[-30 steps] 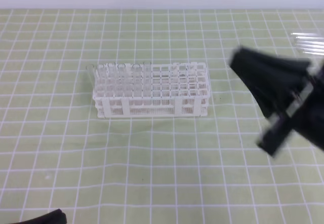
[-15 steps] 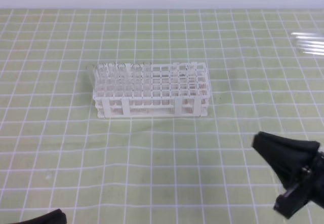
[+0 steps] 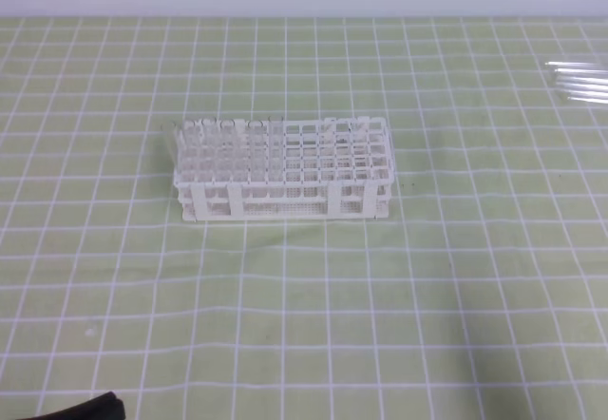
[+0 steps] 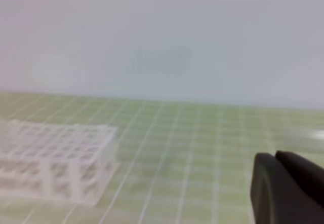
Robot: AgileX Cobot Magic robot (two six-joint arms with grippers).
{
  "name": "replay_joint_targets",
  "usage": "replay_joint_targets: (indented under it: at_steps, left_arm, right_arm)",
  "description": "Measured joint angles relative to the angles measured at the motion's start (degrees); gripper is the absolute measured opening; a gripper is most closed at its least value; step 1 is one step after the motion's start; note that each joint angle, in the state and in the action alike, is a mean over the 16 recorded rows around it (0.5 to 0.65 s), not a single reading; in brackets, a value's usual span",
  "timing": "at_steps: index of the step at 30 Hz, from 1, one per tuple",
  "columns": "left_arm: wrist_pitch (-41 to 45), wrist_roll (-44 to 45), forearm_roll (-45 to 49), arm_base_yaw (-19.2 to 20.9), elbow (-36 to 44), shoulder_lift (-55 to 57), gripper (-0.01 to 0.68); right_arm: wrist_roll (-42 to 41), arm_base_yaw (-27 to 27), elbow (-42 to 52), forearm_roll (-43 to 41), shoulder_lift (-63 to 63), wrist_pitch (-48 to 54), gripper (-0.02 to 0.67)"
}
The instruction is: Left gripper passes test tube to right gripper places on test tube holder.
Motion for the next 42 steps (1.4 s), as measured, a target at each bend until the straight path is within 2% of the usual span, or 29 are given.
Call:
replay_joint_targets:
  at_steps: [4, 7, 14, 21, 36, 42]
  left_arm:
    - [0.0, 0.0, 0.0, 0.0, 0.0, 0.0, -0.002]
    - [0.0, 0.0, -0.1, 0.0, 0.0, 0.0, -0.002]
    - [0.1, 0.0, 0.0, 0.0, -0.1, 0.0, -0.002]
    - [0.3, 0.0, 0.3, 0.0, -0.3, 0.0, -0.003]
    - [0.2, 0.0, 0.4, 0.0, -0.2, 0.1, -0.003]
    - [0.3, 0.0, 0.4, 0.0, -0.3, 0.0, -0.003]
  right_arm:
    - [1.2, -4.8, 2.6, -0.8, -8.6, 2.7, -0.015]
    - [2.0, -6.0, 3.6, -0.7, -13.7, 6.4, -0.015]
    - [3.4, -5.1, 3.6, 0.5, -20.3, 15.0, -0.015]
    - [2.6, -3.6, 3.6, 3.1, -21.4, 19.2, -0.015]
    - [-27.6, -3.4, 3.6, 28.3, -21.4, 29.6, -0.015]
    - [-31.5, -3.4, 3.6, 30.6, -21.4, 30.9, -0.015]
